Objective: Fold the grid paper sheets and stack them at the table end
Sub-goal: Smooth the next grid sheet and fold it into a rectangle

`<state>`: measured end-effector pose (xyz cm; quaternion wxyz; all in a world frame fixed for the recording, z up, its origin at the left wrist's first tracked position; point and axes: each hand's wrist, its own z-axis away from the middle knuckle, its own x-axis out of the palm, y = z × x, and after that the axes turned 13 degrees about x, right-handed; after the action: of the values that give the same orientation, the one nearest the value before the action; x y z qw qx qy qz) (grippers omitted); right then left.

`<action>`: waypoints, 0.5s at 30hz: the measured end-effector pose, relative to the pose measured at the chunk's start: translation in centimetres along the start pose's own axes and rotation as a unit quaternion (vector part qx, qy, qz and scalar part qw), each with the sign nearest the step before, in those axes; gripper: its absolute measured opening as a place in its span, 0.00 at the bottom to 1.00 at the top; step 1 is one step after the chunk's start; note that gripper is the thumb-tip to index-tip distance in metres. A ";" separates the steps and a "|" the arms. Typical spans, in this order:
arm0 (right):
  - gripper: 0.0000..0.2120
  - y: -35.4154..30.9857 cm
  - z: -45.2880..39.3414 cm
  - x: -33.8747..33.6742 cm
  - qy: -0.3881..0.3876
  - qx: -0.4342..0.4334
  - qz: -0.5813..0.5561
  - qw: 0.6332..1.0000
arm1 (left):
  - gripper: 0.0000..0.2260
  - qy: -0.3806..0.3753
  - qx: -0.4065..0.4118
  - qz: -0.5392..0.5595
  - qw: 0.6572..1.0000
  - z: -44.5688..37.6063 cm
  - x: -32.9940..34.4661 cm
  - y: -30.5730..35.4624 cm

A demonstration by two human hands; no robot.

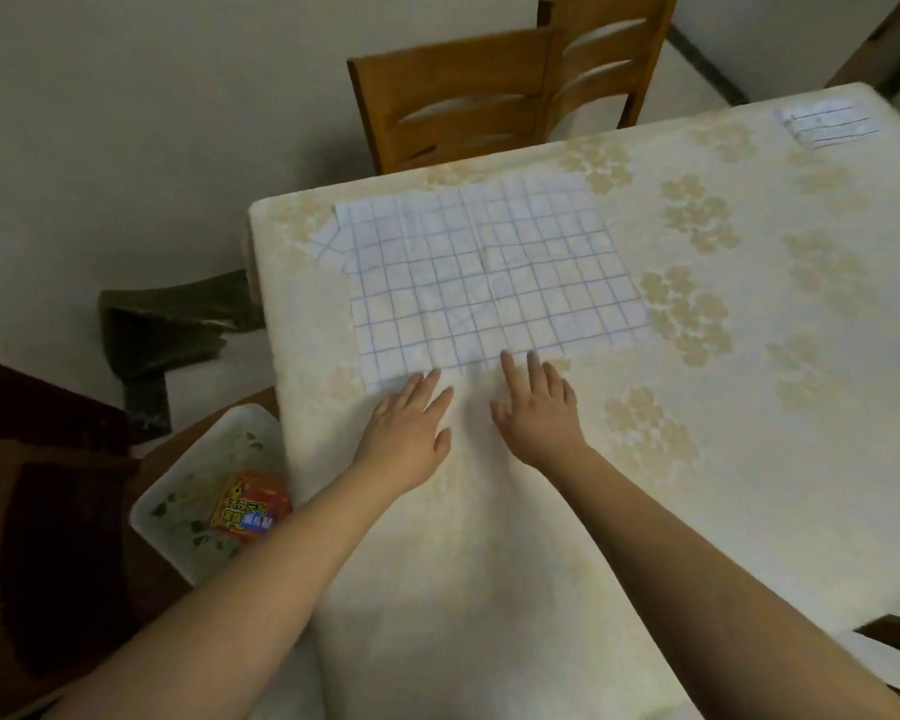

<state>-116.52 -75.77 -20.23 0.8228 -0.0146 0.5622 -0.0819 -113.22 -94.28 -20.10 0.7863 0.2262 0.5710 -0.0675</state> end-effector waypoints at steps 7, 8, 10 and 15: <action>0.28 0.8 -6.0 2.3 -0.043 -0.005 0.015 0.999 | 0.27 -0.005 -0.083 -0.012 0.996 -4.0 2.7 -0.2; 0.28 1.0 -6.2 2.6 -0.047 -0.007 0.015 0.999 | 0.27 -0.008 -0.092 -0.008 0.996 -4.4 2.9 -0.4; 0.29 1.3 -6.2 3.2 -0.037 -0.012 0.012 0.999 | 0.26 -0.021 -0.100 -0.005 0.995 -4.8 3.4 -0.8; 0.30 1.4 -5.9 3.9 -0.016 -0.015 0.022 1.000 | 0.28 -0.019 -0.085 -0.040 0.995 -4.9 4.5 -0.9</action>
<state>-120.43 -74.62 -26.15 0.8330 -0.0159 0.5502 -0.0553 -116.26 -92.32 -25.76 0.8103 0.1343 0.5678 -0.0540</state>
